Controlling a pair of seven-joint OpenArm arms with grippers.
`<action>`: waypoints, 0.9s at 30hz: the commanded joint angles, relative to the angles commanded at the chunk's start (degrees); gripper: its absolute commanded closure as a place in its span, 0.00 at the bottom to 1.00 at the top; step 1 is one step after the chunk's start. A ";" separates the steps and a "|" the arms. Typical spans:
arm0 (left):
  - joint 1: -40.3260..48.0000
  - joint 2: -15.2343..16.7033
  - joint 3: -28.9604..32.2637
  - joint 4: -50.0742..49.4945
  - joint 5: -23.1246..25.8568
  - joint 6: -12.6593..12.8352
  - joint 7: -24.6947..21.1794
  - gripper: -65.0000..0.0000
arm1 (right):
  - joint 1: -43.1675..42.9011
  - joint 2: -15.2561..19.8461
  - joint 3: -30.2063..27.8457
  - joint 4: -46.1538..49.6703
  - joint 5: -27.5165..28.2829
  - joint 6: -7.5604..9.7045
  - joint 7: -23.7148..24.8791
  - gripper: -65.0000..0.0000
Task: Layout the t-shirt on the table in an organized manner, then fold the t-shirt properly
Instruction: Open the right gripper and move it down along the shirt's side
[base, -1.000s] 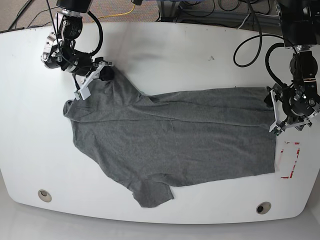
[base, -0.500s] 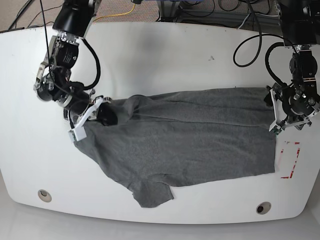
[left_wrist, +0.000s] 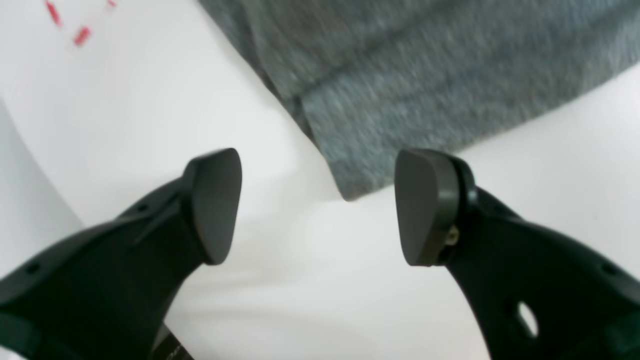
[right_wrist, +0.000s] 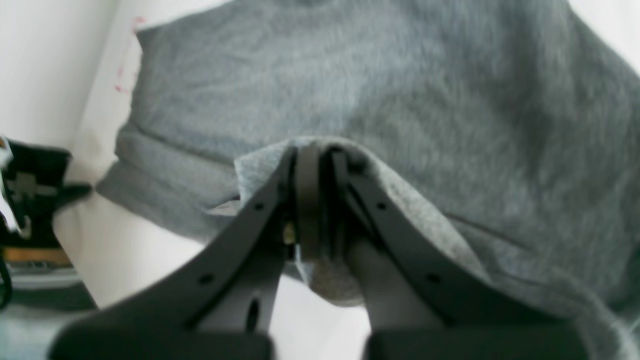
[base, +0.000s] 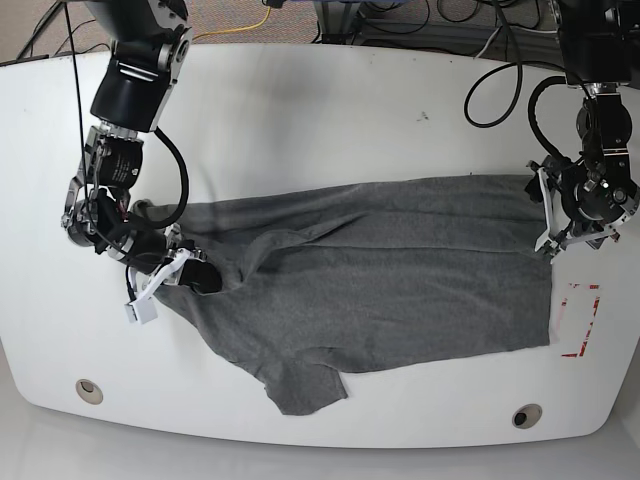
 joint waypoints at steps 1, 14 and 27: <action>0.09 0.00 0.00 0.00 0.00 0.00 0.00 0.33 | 0.18 0.26 -0.35 -0.35 0.00 0.00 0.44 0.99; 0.09 0.00 0.00 0.00 0.00 0.00 0.00 0.33 | 7.30 3.96 -10.81 -8.00 -0.09 0.00 7.30 0.99; 0.09 0.00 0.00 0.00 0.00 0.00 0.00 0.33 | 9.85 9.05 -17.05 -7.82 0.18 -0.09 9.85 0.06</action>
